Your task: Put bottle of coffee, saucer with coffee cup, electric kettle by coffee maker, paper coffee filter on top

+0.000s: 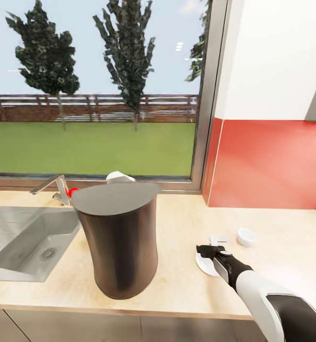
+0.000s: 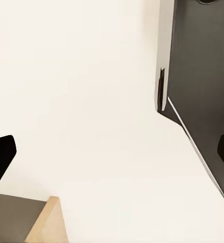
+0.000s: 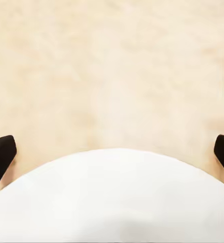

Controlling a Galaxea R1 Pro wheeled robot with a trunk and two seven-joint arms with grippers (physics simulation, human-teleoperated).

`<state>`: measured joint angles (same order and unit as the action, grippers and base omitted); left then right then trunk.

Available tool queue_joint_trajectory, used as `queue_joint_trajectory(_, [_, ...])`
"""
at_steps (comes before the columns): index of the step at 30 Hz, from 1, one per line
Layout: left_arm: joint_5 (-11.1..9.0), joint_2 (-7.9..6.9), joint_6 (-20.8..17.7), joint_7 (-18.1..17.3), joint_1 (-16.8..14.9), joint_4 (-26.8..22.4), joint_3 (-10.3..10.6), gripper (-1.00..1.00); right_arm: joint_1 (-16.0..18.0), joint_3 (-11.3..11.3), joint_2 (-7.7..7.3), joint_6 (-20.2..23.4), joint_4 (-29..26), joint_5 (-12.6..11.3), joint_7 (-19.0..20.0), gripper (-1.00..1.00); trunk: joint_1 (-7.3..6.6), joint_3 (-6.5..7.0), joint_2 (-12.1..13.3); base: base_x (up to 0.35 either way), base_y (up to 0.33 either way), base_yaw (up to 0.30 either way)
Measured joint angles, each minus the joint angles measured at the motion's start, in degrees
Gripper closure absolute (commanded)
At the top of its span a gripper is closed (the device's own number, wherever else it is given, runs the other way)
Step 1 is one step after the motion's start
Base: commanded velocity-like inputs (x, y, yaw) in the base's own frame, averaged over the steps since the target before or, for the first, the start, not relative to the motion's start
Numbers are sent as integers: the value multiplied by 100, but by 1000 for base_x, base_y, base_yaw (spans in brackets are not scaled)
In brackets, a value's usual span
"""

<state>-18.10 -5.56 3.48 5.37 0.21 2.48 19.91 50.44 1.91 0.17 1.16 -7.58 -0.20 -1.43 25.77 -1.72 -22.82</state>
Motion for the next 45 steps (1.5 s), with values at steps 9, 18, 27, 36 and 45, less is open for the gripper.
queue_joint_trajectory(9, [1, -3, 3, -1, 0, 0, 0, -100, 2, 7, 0, 2, 1, 1, 6, -100, 0, 0, 0, -248, -167, 0])
queue_joint_trajectory(18, [1, -4, -4, -1, 0, 0, 0, -100, 0, -1, 0, -2, 1, 0, 6, -100, 0, 0, -1, -238, -178, 0])
queue_joint_trajectory(27, [-6, -7, 3, 0, -1, 1, -4, -100, -1, -10, 10, -5, 1, -3, 9, -100, -3, 0, -1, -68, -158, 0])
queue_joint_trajectory(36, [-9, 1, 23, -1, 0, 0, -6, -100, -3, 65, 46, -207, -841, -35, -10, -100, -2, -1, 1, -1, -6, 0])
queue_joint_trajectory(45, [-25, -8, 87, -22, 0, -8, -12, -100, -3, 54, 128, -239, -2689, -37, -13, -100, -2, -1, 1, 0, 0, 0])
